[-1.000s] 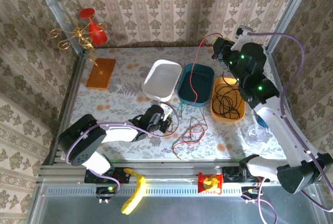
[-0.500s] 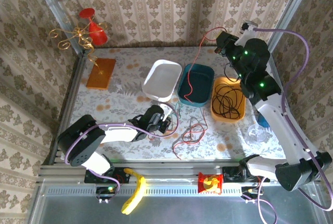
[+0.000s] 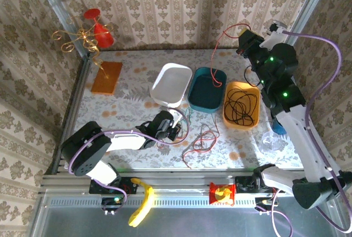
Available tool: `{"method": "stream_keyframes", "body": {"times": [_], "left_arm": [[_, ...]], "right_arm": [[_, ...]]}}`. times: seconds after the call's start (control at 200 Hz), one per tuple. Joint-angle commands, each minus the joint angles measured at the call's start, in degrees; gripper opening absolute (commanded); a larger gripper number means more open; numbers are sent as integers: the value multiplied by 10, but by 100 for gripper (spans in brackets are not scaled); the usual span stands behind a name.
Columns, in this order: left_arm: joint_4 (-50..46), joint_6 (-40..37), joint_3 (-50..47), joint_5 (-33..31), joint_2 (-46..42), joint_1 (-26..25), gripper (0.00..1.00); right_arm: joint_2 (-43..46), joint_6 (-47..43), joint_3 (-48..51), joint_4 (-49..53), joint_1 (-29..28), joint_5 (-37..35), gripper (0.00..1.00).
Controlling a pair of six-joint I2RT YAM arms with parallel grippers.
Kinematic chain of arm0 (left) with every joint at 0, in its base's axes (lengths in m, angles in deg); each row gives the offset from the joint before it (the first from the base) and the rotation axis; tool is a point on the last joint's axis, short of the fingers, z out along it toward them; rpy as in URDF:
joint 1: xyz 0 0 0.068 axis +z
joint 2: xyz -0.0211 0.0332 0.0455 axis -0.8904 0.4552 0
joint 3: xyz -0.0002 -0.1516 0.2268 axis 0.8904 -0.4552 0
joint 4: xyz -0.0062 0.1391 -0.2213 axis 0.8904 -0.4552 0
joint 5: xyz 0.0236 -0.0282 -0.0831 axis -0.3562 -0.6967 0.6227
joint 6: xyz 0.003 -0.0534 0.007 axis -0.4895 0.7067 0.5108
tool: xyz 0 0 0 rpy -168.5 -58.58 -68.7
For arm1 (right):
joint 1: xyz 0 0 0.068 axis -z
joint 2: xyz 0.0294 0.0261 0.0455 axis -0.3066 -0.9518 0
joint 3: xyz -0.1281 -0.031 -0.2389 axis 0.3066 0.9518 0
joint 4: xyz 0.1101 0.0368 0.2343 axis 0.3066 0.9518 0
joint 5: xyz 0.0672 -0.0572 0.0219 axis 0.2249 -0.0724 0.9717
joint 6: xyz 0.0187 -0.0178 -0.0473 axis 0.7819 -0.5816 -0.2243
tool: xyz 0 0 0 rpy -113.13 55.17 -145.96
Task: Untangle the cables
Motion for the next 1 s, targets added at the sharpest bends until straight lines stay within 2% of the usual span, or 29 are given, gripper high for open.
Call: {"method": "stream_keyframes", "body": {"times": [0.0, 0.105, 0.195, 0.265, 0.355, 0.41, 0.465, 0.71, 0.885, 0.94, 0.995], "left_arm": [[-20, 0, 11, -5, -10, 1, 0], [-20, 1, 9, -8, -9, 1, 0], [-17, 3, 6, -9, -10, 2, 0], [-14, 7, 4, -11, -9, 2, 0], [-12, 10, 3, -10, -7, 0, 0], [-12, 11, 2, -10, -6, 1, 0], [-12, 10, 3, -9, -4, 0, 0], [-18, 10, 11, -9, -2, -2, 0], [-23, 9, 7, -12, -10, -5, 0], [-28, 4, 9, -12, -12, -6, 0], [-35, -1, 12, -15, -14, -9, 0]], "right_arm": [[-48, 21, 13, -1, 13, 42, 0], [-82, 12, 18, 14, 16, 58, 0], [-94, 3, 53, 20, 8, 35, 0], [-98, -33, 85, 32, -15, -28, 0], [-112, -84, 109, 62, -61, -149, 0], [-132, -79, 118, 89, -76, -203, 0], [-159, -53, 123, 121, -78, -227, 0], [-259, 11, 97, 202, -75, -213, 0], [-296, 27, 70, 210, -74, -198, 0], [-300, 14, 63, 198, -73, -174, 9], [-298, 1, 60, 184, -74, -152, 26]]}}
